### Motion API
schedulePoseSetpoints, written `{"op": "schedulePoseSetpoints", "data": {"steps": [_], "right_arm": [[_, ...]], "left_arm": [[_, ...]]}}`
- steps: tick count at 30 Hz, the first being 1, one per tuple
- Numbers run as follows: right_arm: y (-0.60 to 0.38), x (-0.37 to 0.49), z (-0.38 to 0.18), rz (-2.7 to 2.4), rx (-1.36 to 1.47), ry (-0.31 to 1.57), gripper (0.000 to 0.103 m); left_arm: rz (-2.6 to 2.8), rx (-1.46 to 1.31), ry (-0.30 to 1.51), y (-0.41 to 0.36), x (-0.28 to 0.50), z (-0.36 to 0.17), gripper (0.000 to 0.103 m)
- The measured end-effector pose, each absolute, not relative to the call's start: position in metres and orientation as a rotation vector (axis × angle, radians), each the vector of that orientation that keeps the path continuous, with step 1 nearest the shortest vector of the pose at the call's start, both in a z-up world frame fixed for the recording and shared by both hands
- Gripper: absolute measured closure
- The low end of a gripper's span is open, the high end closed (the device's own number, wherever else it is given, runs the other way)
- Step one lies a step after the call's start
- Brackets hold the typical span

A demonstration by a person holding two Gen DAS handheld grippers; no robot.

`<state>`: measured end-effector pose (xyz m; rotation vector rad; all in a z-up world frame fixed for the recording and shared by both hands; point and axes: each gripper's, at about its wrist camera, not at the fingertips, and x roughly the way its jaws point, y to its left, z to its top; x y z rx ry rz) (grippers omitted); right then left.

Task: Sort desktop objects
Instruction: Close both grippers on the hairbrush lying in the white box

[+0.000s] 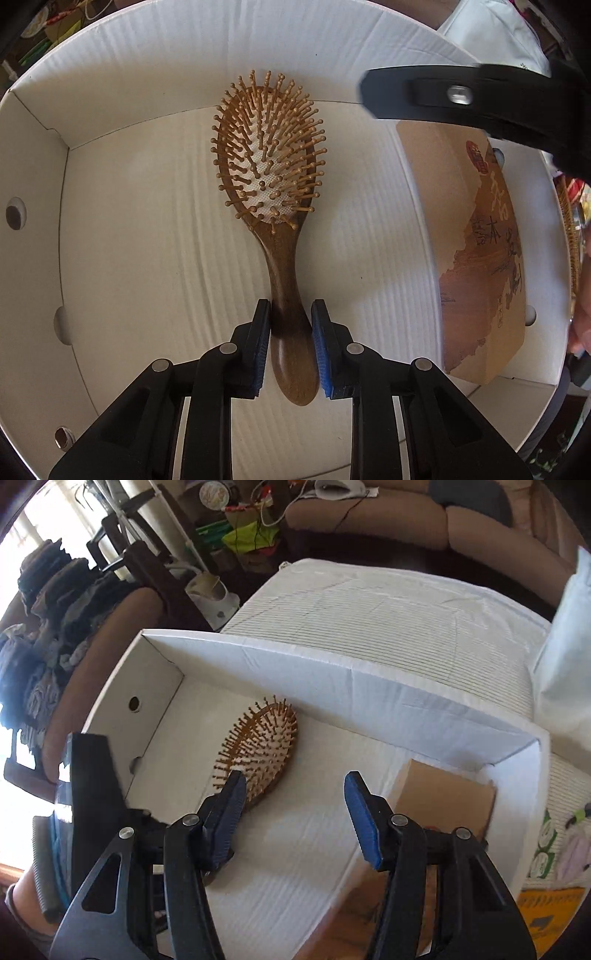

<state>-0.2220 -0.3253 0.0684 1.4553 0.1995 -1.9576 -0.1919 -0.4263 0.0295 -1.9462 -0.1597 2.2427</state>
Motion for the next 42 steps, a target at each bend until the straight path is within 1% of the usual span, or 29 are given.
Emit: {"op": "schedulePoseSetpoints", "data": {"steps": [3, 6, 7, 9, 11, 13, 17, 21, 24, 27, 29, 30, 33, 35, 37, 42], "right_arm": [[-0.338, -0.229, 0.052, -1.924, 1.481, 0.112, 0.05], [-0.343, -0.237, 0.035, -1.872, 1.522, -0.021, 0.05], [-0.345, -0.24, 0.029, -1.852, 1.54, -0.07, 0.05], [-0.348, -0.245, 0.019, -1.846, 1.564, -0.117, 0.042], [-0.356, -0.244, 0.013, -1.868, 1.572, -0.106, 0.038], [-0.367, -0.243, 0.006, -1.878, 1.586, -0.067, 0.035], [-0.378, -0.238, 0.005, -1.931, 1.583, 0.073, 0.037], [-0.381, -0.235, 0.016, -1.97, 1.571, 0.292, 0.038], [-0.373, -0.238, 0.02, -1.944, 1.591, 0.352, 0.04], [-0.366, -0.239, 0.021, -1.954, 1.587, 0.451, 0.041], [-0.362, -0.238, 0.024, -1.963, 1.579, 0.507, 0.043], [-0.359, -0.239, 0.026, -1.969, 1.579, 0.527, 0.043], [-0.353, -0.241, 0.031, -1.96, 1.569, 0.61, 0.045], [-0.35, -0.242, 0.035, -1.956, 1.558, 0.63, 0.046], [-0.345, -0.241, 0.041, -1.962, 1.539, 0.615, 0.046], [-0.337, -0.24, 0.043, -1.942, 1.523, 0.604, 0.046]], "left_arm": [[2.23, -1.928, -0.194, -0.436, -0.192, 0.031, 0.081], [2.223, -1.903, -0.232, -0.444, -0.192, 0.034, 0.081], [2.229, -1.893, -0.249, -0.447, -0.192, 0.036, 0.079], [2.229, -1.881, -0.293, -0.455, -0.194, 0.037, 0.076], [2.225, -1.878, -0.335, -0.462, -0.195, 0.038, 0.076], [2.221, -1.877, -0.354, -0.468, -0.198, 0.038, 0.074], [2.212, -1.89, -0.348, -0.477, -0.203, 0.038, 0.072], [2.179, -1.875, -0.368, -0.481, -0.208, 0.042, 0.072], [2.139, -1.857, -0.407, -0.476, -0.211, 0.043, 0.071], [2.093, -1.825, -0.431, -0.464, -0.213, 0.048, 0.071], [2.074, -1.81, -0.448, -0.458, -0.215, 0.052, 0.069], [2.068, -1.8, -0.438, -0.455, -0.216, 0.053, 0.067], [2.072, -1.798, -0.409, -0.453, -0.219, 0.059, 0.065], [2.067, -1.787, -0.434, -0.458, -0.22, 0.062, 0.064], [2.056, -1.775, -0.461, -0.464, -0.222, 0.066, 0.057], [2.034, -1.78, -0.505, -0.478, -0.223, 0.072, 0.056]]}}
